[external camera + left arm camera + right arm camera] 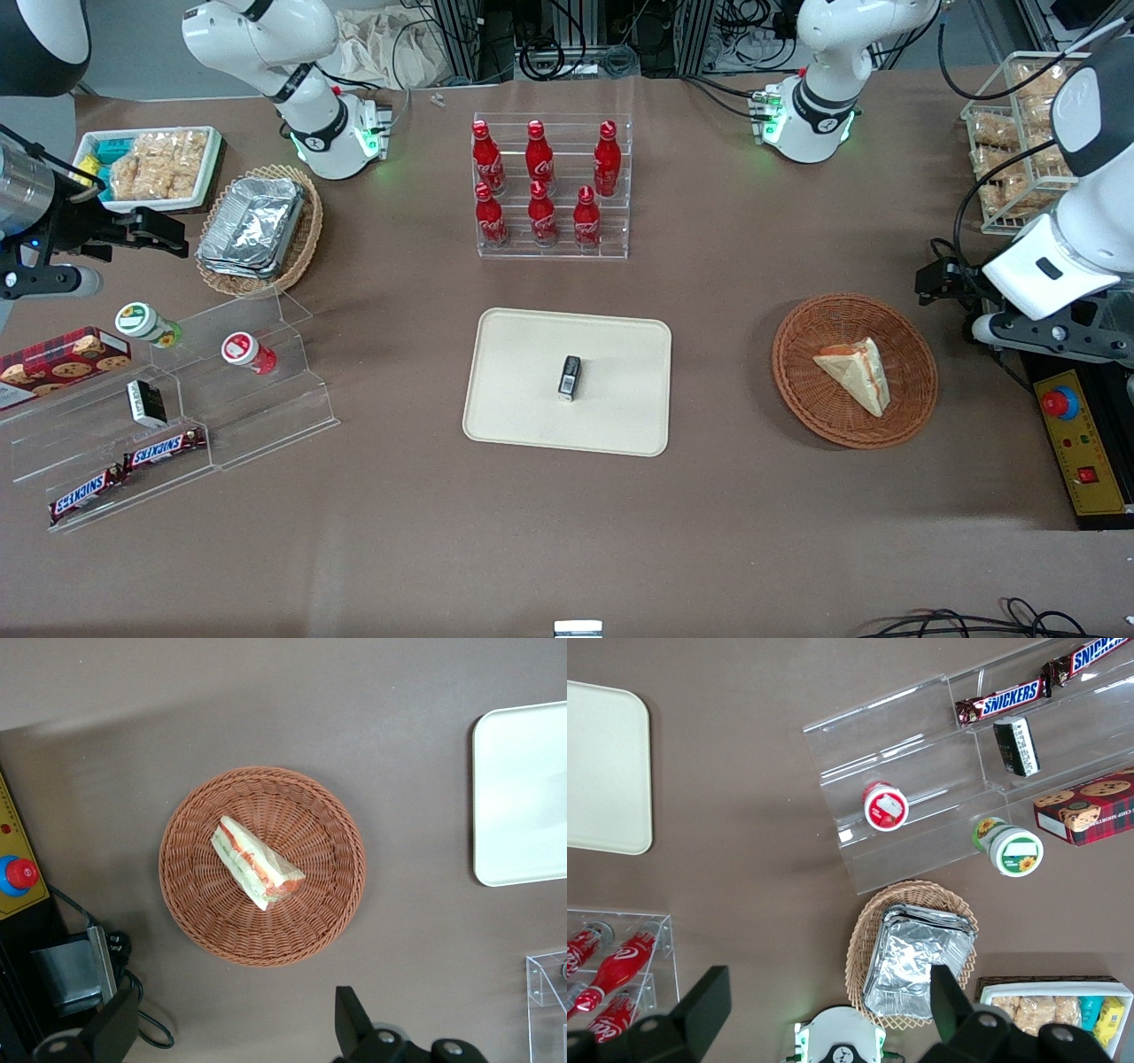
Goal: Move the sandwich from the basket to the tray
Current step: 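Move the left gripper over the wrapped sandwich in the wicker basket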
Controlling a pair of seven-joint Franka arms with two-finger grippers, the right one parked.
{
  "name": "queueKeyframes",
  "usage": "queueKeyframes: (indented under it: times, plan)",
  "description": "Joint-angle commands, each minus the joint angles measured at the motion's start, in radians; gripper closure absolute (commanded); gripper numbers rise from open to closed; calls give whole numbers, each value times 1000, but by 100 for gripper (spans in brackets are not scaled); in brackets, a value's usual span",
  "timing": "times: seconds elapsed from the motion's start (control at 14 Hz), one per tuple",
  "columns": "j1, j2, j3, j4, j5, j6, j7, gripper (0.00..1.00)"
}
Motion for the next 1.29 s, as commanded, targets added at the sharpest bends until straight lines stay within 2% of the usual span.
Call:
queueKeyframes:
  times: [0.0,0.29,0.43,0.64,0.93,1.21]
  plan:
    - [4,20,-6,27,14,-11,-13,0]
    - [1,45,-6,16,24,-12,-72,0]
    - [4,59,-6,-29,43,1,-243,0]
    - [4,19,-6,-187,44,159,-409,0]
    - [40,10,-6,-319,43,273,-541,0]
    - [68,-23,-3,-539,44,558,-659,0]
